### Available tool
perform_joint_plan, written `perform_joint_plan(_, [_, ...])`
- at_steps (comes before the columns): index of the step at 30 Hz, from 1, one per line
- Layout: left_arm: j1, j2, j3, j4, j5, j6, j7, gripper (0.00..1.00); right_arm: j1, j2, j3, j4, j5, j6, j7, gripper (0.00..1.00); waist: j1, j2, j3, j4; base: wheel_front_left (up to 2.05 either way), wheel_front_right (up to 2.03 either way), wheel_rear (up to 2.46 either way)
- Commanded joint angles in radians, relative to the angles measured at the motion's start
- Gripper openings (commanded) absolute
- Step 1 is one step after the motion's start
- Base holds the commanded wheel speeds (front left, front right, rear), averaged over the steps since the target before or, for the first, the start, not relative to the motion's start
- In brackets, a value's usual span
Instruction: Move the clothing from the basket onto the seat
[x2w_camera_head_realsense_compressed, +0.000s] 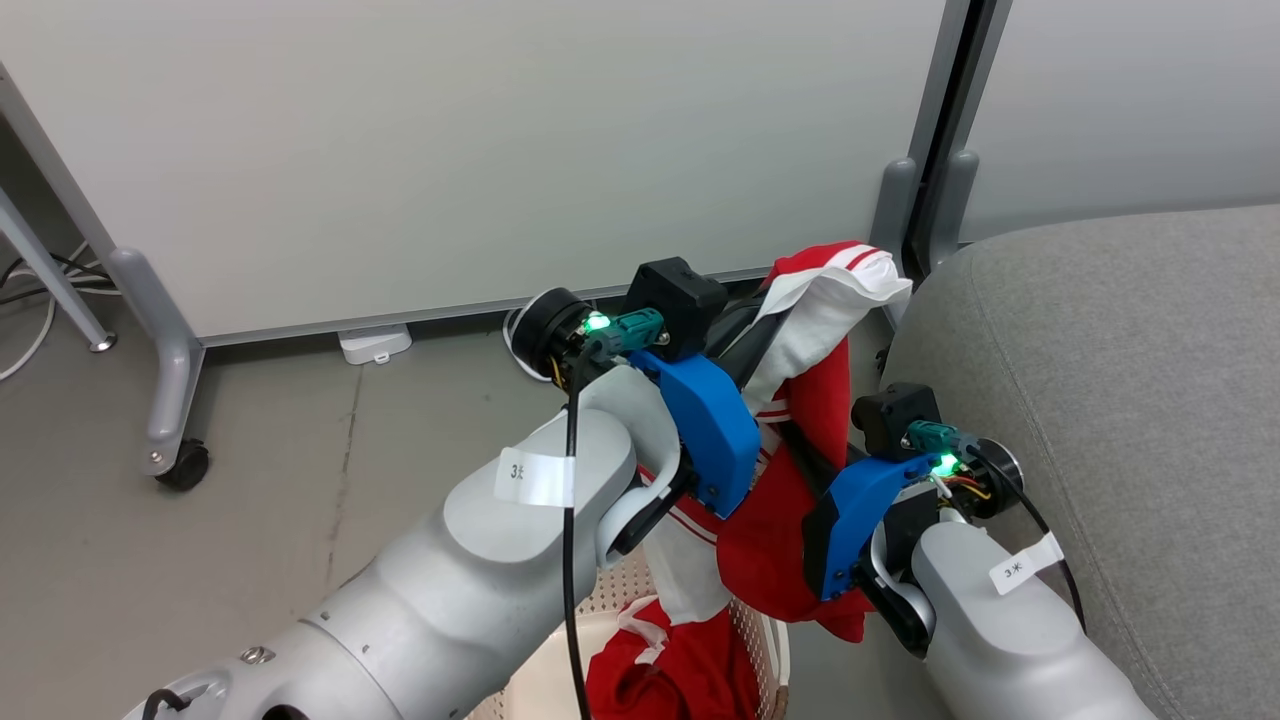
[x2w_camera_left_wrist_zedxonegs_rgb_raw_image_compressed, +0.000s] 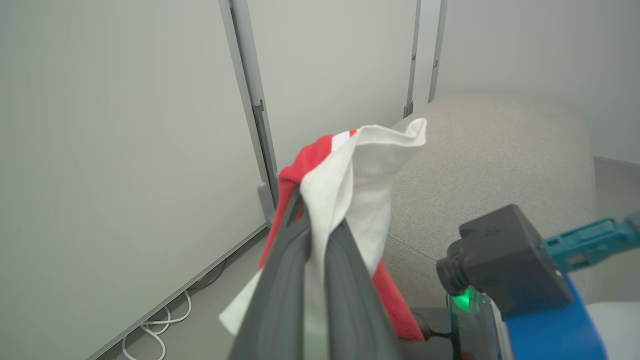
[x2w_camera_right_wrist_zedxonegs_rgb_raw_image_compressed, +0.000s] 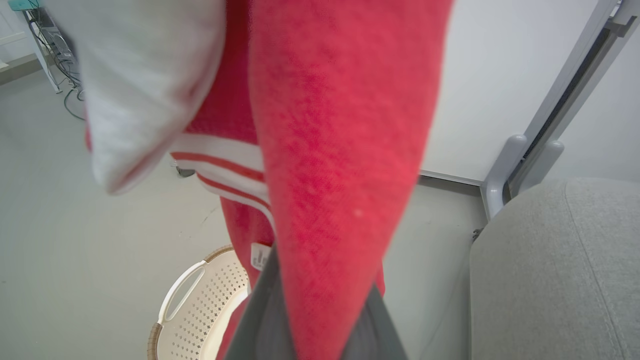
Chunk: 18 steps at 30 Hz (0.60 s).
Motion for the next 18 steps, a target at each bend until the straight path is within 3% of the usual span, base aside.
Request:
perform_joint_plan(1, [-0.016, 0.0, -0.002, 0.003, -0.006, 0.006, -0.006, 0.0, -0.017, -0.002, 0.006, 0.006, 0.011, 0.0, -0.008, 0.0, -0.0001, -0.0001, 0.0, -0.002, 0.0, 0.0, 0.0])
perform_joint_plan(16, [-0.017, 0.0, -0.029, 0.028, -0.049, 0.017, -0.015, 0.0, -0.043, -0.002, 0.068, 0.055, 0.074, 0.0, -0.061, 0.0, -0.0001, -0.0001, -0.004, -0.015, 0.0, 0.0, 0.0])
perform_joint_plan(17, [-0.014, 0.0, -0.028, 0.03, -0.055, 0.02, -0.014, 0.07, -0.044, -0.002, 0.073, 0.058, 0.076, 0.0, -0.063, 0.0, -0.0001, -0.0001, -0.004, -0.016, 0.0, 0.0, 0.0])
perform_joint_plan(18, [-0.013, 0.0, -0.029, 0.031, -0.059, 0.022, -0.013, 0.36, -0.046, -0.002, 0.077, 0.059, 0.079, 0.0, -0.065, 0.0, -0.0001, -0.0001, -0.004, -0.016, 0.0, 0.0, 0.0])
